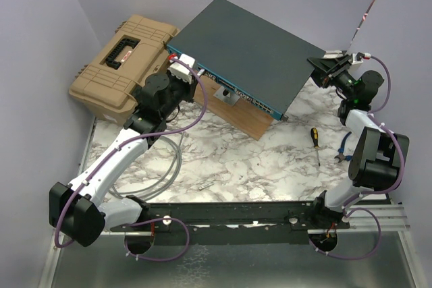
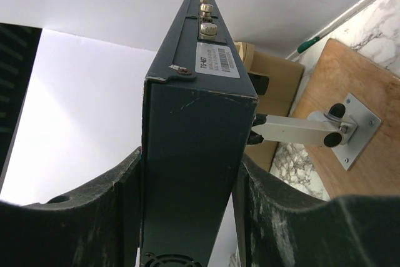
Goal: Insert the plug into the switch port
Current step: Insert the connector into the switch port.
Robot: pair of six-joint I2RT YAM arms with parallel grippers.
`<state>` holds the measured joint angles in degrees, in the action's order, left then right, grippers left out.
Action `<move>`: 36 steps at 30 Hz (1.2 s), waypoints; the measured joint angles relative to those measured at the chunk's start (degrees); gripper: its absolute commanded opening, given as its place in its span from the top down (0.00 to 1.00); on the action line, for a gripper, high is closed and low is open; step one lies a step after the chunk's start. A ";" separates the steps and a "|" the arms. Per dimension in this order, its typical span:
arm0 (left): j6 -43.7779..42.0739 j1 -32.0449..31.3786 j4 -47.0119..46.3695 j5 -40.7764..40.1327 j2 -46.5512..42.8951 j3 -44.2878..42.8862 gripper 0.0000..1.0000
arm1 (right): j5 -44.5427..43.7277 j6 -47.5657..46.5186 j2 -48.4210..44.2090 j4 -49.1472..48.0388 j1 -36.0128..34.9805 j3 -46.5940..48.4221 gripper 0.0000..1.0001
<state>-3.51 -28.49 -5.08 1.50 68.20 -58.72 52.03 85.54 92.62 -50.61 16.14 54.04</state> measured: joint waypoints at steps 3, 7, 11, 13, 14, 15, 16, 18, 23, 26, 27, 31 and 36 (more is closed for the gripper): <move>-0.39 0.04 -0.09 0.42 0.00 0.00 1.00 | 0.02 0.00 0.00 0.09 0.00 0.00 0.62; -1.29 -0.17 -0.94 0.59 -0.09 0.00 1.00 | 0.07 0.00 0.00 0.09 0.00 0.02 0.62; -2.47 -0.92 -1.99 0.44 -0.04 0.07 1.00 | 0.07 0.00 0.02 0.13 0.00 0.11 0.62; -3.06 -1.25 -2.51 0.33 -0.04 0.20 1.00 | 0.07 0.00 0.02 0.13 0.00 0.11 0.62; -3.21 -1.33 -2.80 0.17 -0.07 0.35 1.00 | 0.07 0.00 0.02 0.13 0.00 0.13 0.62; -3.30 -1.44 -3.30 -0.07 -0.07 0.70 1.00 | 0.07 0.00 0.07 0.11 0.00 0.13 0.62; -3.41 -1.51 -3.67 -0.17 -0.07 0.96 1.00 | 0.09 0.00 0.07 0.11 0.00 0.15 0.62; -3.45 -1.64 -4.52 -0.68 -0.07 1.66 1.00 | 0.13 0.00 0.09 0.13 0.00 0.22 0.62; -3.28 -1.66 -7.37 -1.07 -0.07 3.48 1.00 | 0.17 0.00 0.13 0.11 0.00 0.24 0.62; -3.10 -1.66 -9.27 -1.22 -0.07 4.68 1.00 | 0.20 0.04 0.22 0.04 0.00 0.24 0.63; -3.02 -1.68 -9.99 -1.42 -0.04 5.09 1.00 | 0.24 0.04 0.24 0.00 0.00 0.24 0.63; -2.80 -1.92 -11.37 -1.97 0.13 5.40 1.00 | 0.37 0.31 0.42 -0.31 0.00 0.35 0.63; -2.32 -1.88 -12.33 -2.10 1.05 5.40 1.00 | 0.61 0.63 0.55 -0.39 0.00 0.44 0.63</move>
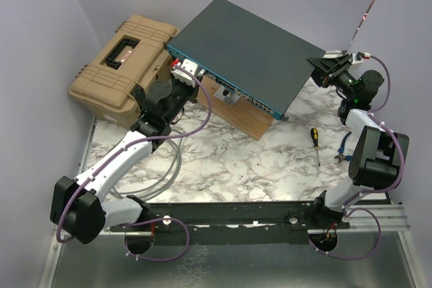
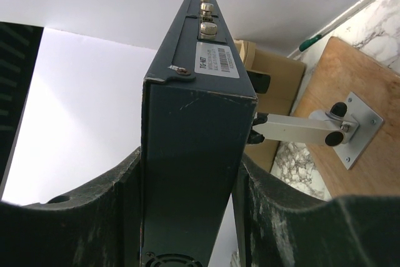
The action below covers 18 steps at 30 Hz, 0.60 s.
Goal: Insert the plug into the switch port
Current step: Insert the connector into the switch port.
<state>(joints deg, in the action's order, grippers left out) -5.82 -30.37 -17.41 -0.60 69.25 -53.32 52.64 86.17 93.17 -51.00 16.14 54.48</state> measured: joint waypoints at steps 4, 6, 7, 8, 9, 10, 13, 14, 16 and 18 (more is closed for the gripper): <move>0.70 0.26 -0.61 0.09 0.61 -0.13 1.00 | 0.24 0.31 0.07 -0.15 0.07 0.00 0.63; 1.03 0.42 -1.09 0.15 1.53 -0.35 1.00 | 0.28 0.39 0.07 -0.24 0.07 0.00 0.63; 1.16 0.46 -1.42 0.22 1.90 -0.42 1.00 | 0.35 0.39 0.09 -0.26 0.07 0.00 0.63; 1.31 0.55 -1.66 0.31 2.27 -0.55 1.00 | 0.37 0.39 0.11 -0.33 0.07 0.00 0.63; 1.53 0.63 -1.92 0.50 2.67 -0.74 1.00 | 0.39 0.42 0.15 -0.35 0.07 0.04 0.63; 1.62 0.70 -1.92 0.61 2.84 -0.98 1.00 | 0.44 0.44 0.17 -0.33 0.07 0.11 0.63; 1.75 0.85 -1.79 1.16 3.89 -2.10 1.00 | 0.57 0.59 0.33 -0.35 0.09 0.13 0.63; 1.75 0.92 -1.73 1.42 4.42 -2.60 1.00 | 0.63 0.63 0.37 -0.37 0.09 0.20 0.63; 1.75 1.03 -1.64 1.77 5.11 -3.32 1.00 | 0.76 0.79 0.50 -0.37 0.09 0.35 0.63; 1.75 1.09 -1.64 2.12 5.92 -4.00 0.99 | 0.85 0.83 0.59 -0.39 0.09 0.44 0.63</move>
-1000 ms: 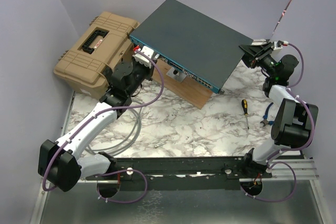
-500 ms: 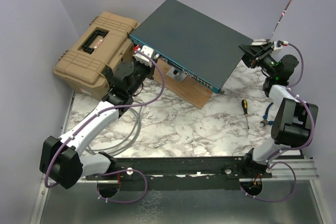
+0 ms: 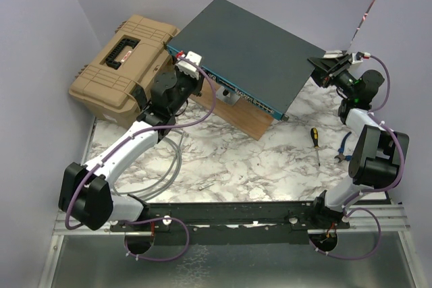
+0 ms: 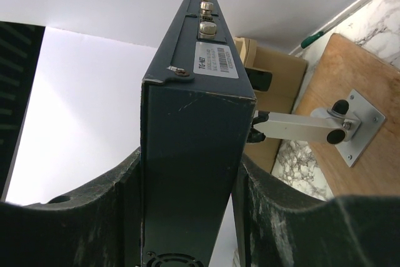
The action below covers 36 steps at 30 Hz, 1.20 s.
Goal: Insert the plug into the switch port
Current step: Insert the connector into the switch port.
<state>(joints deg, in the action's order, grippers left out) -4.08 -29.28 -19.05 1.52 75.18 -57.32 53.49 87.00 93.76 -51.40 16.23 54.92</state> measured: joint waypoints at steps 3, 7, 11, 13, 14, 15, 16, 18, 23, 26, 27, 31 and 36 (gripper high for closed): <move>0.02 0.13 0.39 0.44 0.96 -1.14 0.92 | 0.02 0.02 0.04 0.00 0.00 0.02 0.63; 0.11 0.20 1.70 0.55 0.90 -1.73 0.83 | 0.04 0.04 0.09 -0.02 0.00 0.02 0.63; -0.04 0.17 3.50 0.46 0.57 -2.25 0.75 | 0.04 0.02 0.11 -0.02 0.00 0.09 0.63; -0.33 0.17 4.66 0.28 0.15 -2.38 0.71 | 0.02 0.00 0.11 -0.04 0.00 0.13 0.63; -0.33 0.15 5.42 0.26 -0.20 -2.40 0.70 | 0.04 -0.02 0.11 -0.02 0.00 0.17 0.63; -0.48 0.07 6.51 0.17 -0.90 -2.40 0.68 | 0.04 -0.04 0.11 0.04 0.00 0.20 0.63; -0.48 0.00 7.43 0.13 -1.46 -2.40 0.66 | 0.04 -0.04 0.11 0.04 0.00 0.20 0.63; -0.63 -0.04 9.25 0.11 -2.97 -2.40 0.63 | 0.04 -0.11 0.11 0.07 0.00 0.22 0.63; -0.74 0.20 12.07 0.07 -6.29 -2.40 0.65 | 0.04 -0.44 0.09 0.35 0.00 0.33 0.63; -0.72 0.37 12.79 0.11 -7.21 -2.40 0.75 | 0.04 -0.48 0.11 0.48 0.00 0.33 0.63; -0.70 0.46 13.14 0.13 -7.39 -2.40 0.82 | 0.04 -0.48 0.11 0.48 0.00 0.33 0.63; -0.42 0.63 14.45 0.13 -7.43 -2.36 1.00 | 0.04 -0.57 0.11 0.63 0.00 0.52 0.63; -0.26 0.79 15.08 0.24 -7.21 -2.36 1.00 | 0.04 -0.90 0.11 1.05 0.00 0.76 0.63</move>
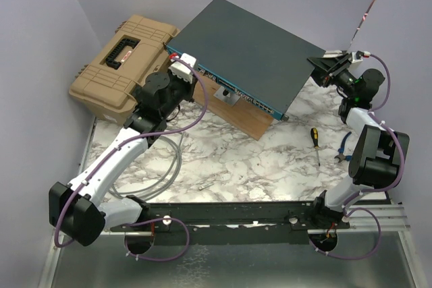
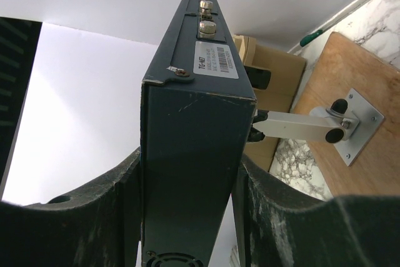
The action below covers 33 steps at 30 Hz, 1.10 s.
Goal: Insert the plug into the switch port
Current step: Insert the connector into the switch port.
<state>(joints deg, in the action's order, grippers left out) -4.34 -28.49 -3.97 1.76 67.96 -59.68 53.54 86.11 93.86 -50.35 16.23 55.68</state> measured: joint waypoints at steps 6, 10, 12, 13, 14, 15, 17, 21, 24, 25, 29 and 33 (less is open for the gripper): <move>0.20 0.04 0.22 0.96 2.27 -0.85 1.00 | 0.00 -0.02 -0.02 0.09 0.00 0.04 0.63; 0.31 0.04 0.31 1.66 3.48 -1.42 1.00 | 0.00 -0.04 -0.02 0.11 0.00 0.09 0.63; 0.31 0.04 0.26 1.70 3.89 -1.84 1.00 | 0.00 -0.07 0.00 0.11 0.00 0.09 0.63; 0.31 0.07 0.26 1.70 4.00 -2.01 1.00 | 0.00 -0.07 0.00 0.11 0.00 0.09 0.63; 0.33 0.11 0.26 1.70 4.11 -2.16 1.00 | 0.00 -0.07 -0.02 0.11 0.00 0.09 0.63; 0.33 0.15 0.26 1.68 4.33 -2.49 1.00 | 0.00 -0.04 0.00 0.11 0.00 0.09 0.63; 0.33 0.28 0.20 1.68 4.63 -2.78 1.00 | 0.02 -0.04 0.00 0.11 0.00 0.09 0.63; 0.33 0.37 0.15 1.68 5.40 -3.15 1.00 | 0.02 -0.04 0.00 0.11 0.00 0.11 0.63; 0.33 0.37 -0.04 1.68 6.14 -3.58 1.00 | 0.02 -0.04 0.00 0.11 0.00 0.11 0.63; 0.33 0.37 -0.17 1.70 6.34 -3.61 1.00 | 0.02 -0.07 0.00 0.11 0.00 0.11 0.63; 0.44 0.42 -0.66 1.70 6.64 -3.65 1.00 | 0.09 -0.09 0.00 0.20 0.00 0.20 0.63; 0.50 0.42 -0.59 1.73 7.41 -4.44 1.00 | 0.13 -0.11 0.00 0.24 0.00 0.20 0.63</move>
<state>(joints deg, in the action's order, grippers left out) -3.84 -28.08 -4.56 3.49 75.37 -64.12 53.67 86.00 93.86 -50.11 16.23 55.88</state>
